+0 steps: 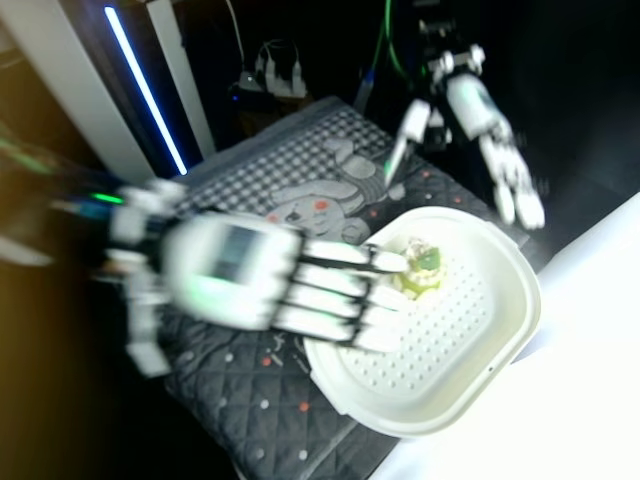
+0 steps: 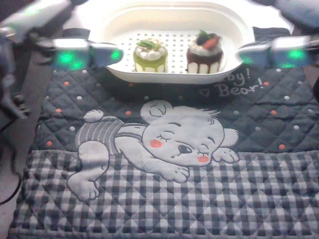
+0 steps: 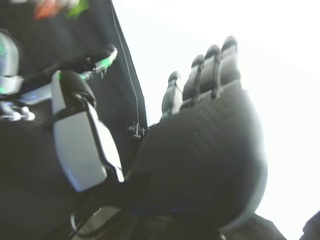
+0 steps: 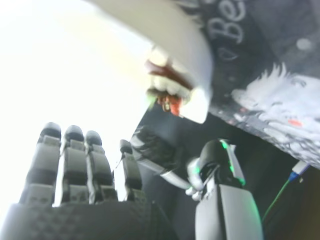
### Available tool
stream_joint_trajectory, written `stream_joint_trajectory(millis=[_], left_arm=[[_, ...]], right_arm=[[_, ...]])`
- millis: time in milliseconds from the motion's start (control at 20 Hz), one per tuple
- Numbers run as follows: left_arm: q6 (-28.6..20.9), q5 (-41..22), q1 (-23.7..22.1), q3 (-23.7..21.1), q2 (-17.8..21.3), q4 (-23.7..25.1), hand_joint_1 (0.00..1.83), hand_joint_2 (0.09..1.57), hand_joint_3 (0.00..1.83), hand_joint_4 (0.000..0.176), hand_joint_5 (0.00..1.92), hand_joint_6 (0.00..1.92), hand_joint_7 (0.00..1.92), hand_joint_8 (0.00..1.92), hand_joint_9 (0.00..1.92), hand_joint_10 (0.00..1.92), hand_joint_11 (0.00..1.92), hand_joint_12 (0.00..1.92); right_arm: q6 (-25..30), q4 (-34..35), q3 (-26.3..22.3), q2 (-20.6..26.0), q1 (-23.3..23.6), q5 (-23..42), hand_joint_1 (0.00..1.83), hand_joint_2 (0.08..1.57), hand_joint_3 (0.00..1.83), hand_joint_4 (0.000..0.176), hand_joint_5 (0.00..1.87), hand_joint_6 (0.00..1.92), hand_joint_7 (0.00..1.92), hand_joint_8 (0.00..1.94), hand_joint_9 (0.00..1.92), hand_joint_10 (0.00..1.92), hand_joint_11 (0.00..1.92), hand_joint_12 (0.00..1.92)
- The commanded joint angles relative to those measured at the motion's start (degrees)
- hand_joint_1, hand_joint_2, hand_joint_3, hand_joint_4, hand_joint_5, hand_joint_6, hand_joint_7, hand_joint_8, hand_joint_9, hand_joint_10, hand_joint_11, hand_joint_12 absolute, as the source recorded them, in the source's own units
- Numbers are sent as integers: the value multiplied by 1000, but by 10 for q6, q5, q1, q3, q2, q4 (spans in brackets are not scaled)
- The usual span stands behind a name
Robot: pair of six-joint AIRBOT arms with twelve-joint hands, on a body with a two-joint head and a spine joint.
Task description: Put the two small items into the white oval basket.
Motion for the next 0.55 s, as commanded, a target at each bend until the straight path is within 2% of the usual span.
stream_joint_trajectory(millis=[0,50,100,150,200,250,300,350,400,450,500], left_arm=[[-2,-130,4,-13,18,-1,650,974,4,174,0,0,0,0,0,0,0,0],[-2,-165,18,-34,39,-1,657,1008,17,170,0,0,0,0,0,0,0,0],[-2,-201,37,-56,62,0,679,1028,21,175,0,0,0,0,0,0,41,19],[-2,-234,51,-75,83,0,729,1055,27,176,0,0,0,0,0,0,42,23],[-2,-266,69,-92,102,-1,758,1112,18,176,0,0,0,0,0,0,8,310],[-2,-290,79,-101,110,-1,823,1152,13,176,0,0,0,0,0,0,1,394],[-2,-317,94,-112,122,-1,915,1220,19,176,0,0,0,0,0,0,0,78],[-2,-342,111,-124,134,-1,964,1235,16,176,0,0,0,0,0,0,0,15],[-2,-370,130,-137,146,-4,970,1231,12,176,0,0,0,0,0,0,0,2],[0,-398,153,-151,156,-10,916,1225,8,176,0,0,0,0,0,0,0,0],[2,-429,187,-160,158,-23,916,1225,8,176,0,0,0,0,0,0,0,0]], right_arm=[[0,-4,-16,22,6,98,327,1144,0,140,0,0,0,0,0,0,0,402],[0,-6,-36,45,6,114,301,1156,1,144,0,0,0,0,0,0,0,463],[0,-8,-59,68,5,132,275,1176,8,156,0,0,0,0,0,0,0,473],[0,-15,-77,88,5,146,288,1181,3,172,0,0,0,0,0,0,0,663],[0,-25,-95,107,5,159,298,1134,0,175,0,0,0,0,0,0,0,754],[0,-31,-108,120,5,168,289,1102,0,176,0,0,0,0,0,0,0,890],[0,-37,-121,134,4,179,306,1073,0,176,0,0,0,0,0,0,0,637],[0,-43,-135,147,3,189,336,1068,0,176,0,0,0,0,0,0,0,168],[0,-46,-144,156,0,199,368,1064,0,176,0,0,0,0,0,0,0,33],[0,-46,-153,164,-16,220,365,1053,0,176,0,0,0,0,0,0,0,6],[10,-38,-164,179,-54,267,365,1053,0,176,0,0,0,0,0,0,0,6]])
